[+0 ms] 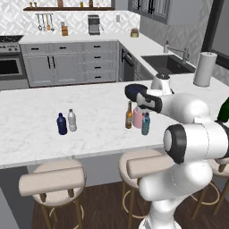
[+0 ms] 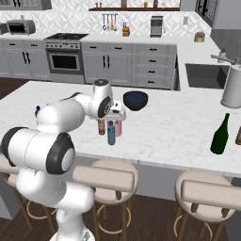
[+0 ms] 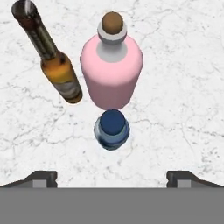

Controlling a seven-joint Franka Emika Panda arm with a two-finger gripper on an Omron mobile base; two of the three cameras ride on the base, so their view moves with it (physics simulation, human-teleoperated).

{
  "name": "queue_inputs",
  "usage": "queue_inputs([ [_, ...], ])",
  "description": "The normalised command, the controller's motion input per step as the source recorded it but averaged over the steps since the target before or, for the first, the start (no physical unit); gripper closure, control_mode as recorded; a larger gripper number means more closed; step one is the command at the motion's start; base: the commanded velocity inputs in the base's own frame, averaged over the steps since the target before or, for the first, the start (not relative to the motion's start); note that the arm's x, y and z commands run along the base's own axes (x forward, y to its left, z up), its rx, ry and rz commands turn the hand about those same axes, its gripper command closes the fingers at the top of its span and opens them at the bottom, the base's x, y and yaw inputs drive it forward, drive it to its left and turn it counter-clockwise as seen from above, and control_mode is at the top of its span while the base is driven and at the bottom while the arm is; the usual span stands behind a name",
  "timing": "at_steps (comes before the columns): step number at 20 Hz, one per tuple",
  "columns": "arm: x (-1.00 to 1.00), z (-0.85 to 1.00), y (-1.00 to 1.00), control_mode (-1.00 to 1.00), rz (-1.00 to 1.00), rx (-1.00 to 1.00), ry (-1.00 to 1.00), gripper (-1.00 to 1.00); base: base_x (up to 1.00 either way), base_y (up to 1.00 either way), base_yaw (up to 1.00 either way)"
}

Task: Move the plastic bottles in the middle to the plastics group, and the glass bottles in the middle to the glass group.

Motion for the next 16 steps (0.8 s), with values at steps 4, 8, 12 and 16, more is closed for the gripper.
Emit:
queue_inputs([
  [4, 0.27, -0.25, -0.05, -1.00, 0.00, 0.00, 0.03, -1.00, 0.00, 0.00, 0.00],
  [8, 0.27, -0.21, 0.00, -1.00, 0.00, 0.00, 0.00, -1.00, 0.00, 0.00, 0.00],
  [12, 0.08, -0.18, 0.00, -1.00, 0.00, 0.00, 0.00, -1.00, 0.00, 0.00, 0.00],
  [16, 0.01, -0.23, 0.01, -1.00, 0.00, 0.00, 0.00, -1.00, 0.00, 0.00, 0.00],
])
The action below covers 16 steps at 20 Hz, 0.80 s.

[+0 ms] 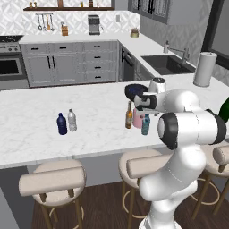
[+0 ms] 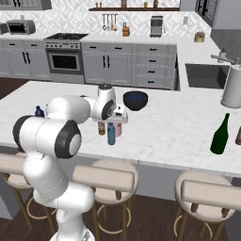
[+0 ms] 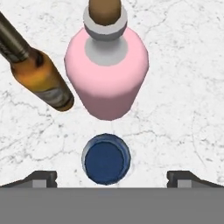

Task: Move the plastic bottles in the middle to the plastics group, and the glass bottles in the middle to the glass group.

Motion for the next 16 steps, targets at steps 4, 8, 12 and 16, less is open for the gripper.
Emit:
queue_inputs([
  [4, 0.16, -0.23, 0.06, -1.00, 0.00, 0.00, 0.00, -1.00, 0.00, 0.00, 0.00],
  [8, 0.08, -0.21, 0.05, -1.00, 0.00, 0.00, 0.00, -1.00, 0.00, 0.00, 0.00],
  [12, 0.13, -0.18, 0.01, -1.00, 0.00, 0.00, -0.03, -1.00, 0.00, 0.00, 0.00],
  [16, 0.12, -0.12, 0.00, -1.00, 0.00, 0.00, -0.01, -1.00, 0.00, 0.00, 0.00],
])
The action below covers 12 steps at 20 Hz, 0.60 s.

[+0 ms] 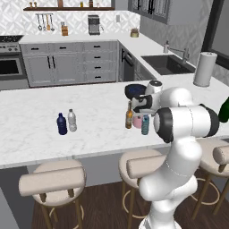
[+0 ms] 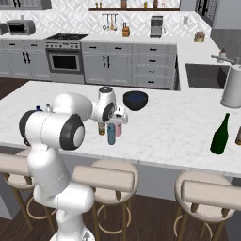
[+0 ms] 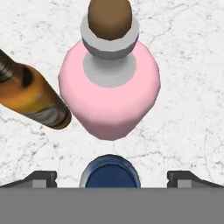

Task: Move the plastic bottles in the middle to the plastics group, and the glass bottles in the middle to the glass group.

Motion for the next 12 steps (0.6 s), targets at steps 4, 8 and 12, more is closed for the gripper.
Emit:
queue_inputs([
  [4, 0.01, -0.22, 0.00, -1.00, 0.00, 0.00, 0.01, 1.00, 0.00, 0.00, 0.00],
  [8, -0.01, -0.29, 0.00, -1.00, 0.00, 0.00, 0.00, 1.00, 0.00, 0.00, 0.00],
  [12, -0.25, -0.15, -0.04, -1.00, 0.00, 0.01, 0.00, 1.00, 0.00, 0.00, 0.00],
])
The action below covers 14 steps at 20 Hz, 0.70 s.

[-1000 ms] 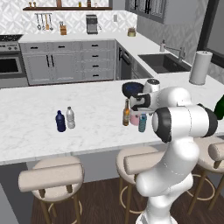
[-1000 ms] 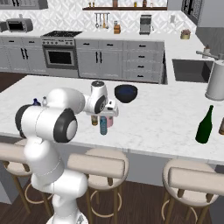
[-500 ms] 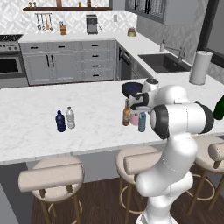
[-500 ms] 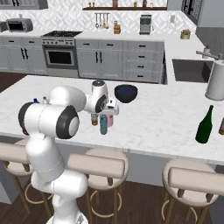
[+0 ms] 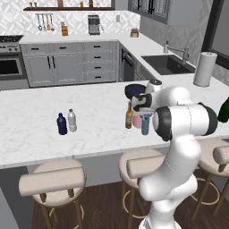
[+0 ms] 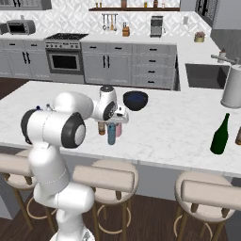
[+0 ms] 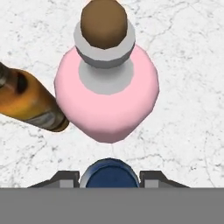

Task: Move the plastic bottles in the middle to the plastics group, and the glass bottles in the middle to the glass group.

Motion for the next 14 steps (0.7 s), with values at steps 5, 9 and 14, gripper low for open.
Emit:
queue_inputs([
  [5, -0.70, 0.20, -0.01, -1.00, 0.02, 0.07, 0.00, 1.00, 0.00, 0.00, 0.00],
  [9, -0.79, 0.26, 0.26, -1.00, 0.03, 0.00, 0.00, 1.00, 0.00, 0.00, 0.00],
  [14, -0.53, 0.19, 0.72, -1.00, 0.09, 0.00, 0.00, 1.00, 0.00, 0.00, 0.00],
])
